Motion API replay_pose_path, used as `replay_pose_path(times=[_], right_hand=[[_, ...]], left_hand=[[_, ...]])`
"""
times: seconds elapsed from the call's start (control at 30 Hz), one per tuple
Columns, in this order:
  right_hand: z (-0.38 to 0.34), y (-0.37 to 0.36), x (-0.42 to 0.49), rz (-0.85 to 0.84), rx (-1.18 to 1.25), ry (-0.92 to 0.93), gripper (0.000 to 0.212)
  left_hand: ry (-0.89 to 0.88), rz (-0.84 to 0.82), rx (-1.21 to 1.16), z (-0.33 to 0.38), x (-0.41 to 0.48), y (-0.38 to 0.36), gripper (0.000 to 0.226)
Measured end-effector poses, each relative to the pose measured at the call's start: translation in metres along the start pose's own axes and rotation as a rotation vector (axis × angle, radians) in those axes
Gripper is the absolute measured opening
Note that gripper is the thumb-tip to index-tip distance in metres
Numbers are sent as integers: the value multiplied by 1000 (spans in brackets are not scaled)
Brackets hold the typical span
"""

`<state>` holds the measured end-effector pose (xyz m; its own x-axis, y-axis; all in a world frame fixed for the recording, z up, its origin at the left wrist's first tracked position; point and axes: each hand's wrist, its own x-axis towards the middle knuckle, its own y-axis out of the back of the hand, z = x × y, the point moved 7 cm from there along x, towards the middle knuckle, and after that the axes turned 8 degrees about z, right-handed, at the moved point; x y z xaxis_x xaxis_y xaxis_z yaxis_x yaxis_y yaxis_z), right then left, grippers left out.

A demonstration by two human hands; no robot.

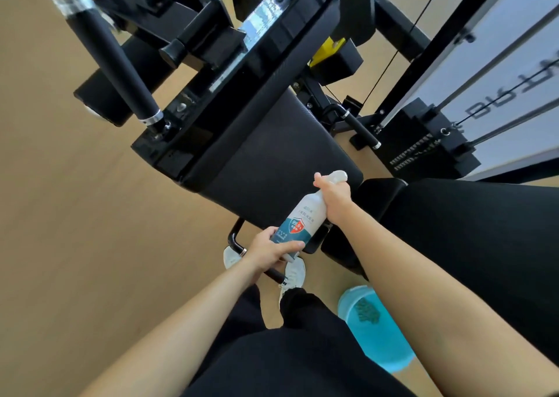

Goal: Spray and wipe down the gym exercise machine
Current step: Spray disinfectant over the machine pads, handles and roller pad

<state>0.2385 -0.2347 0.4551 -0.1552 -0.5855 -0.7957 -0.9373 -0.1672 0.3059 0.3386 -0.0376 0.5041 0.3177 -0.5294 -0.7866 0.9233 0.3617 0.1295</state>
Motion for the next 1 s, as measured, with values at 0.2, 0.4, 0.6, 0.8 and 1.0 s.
replay_pose_path(times=[0.2,0.4,0.6,0.8,1.0], right_hand=[[2,23,8,37,-108,88,47],[39,16,-6,15,-83,-67,49],[85,-1,-22,0,-37,-85,24],[137,-15,-42,-90,-141,-71,20],[197,-28,-64,-66,-167,-120,26]], left_hand=[[-22,-23,79,0,-2,-13,53],[60,-39,60,-27,-16,-12,51],[120,51,2,-72,-33,0,58],[184,34,-26,-127,-56,15,53],[248,-10,-52,-190,-71,30,66]])
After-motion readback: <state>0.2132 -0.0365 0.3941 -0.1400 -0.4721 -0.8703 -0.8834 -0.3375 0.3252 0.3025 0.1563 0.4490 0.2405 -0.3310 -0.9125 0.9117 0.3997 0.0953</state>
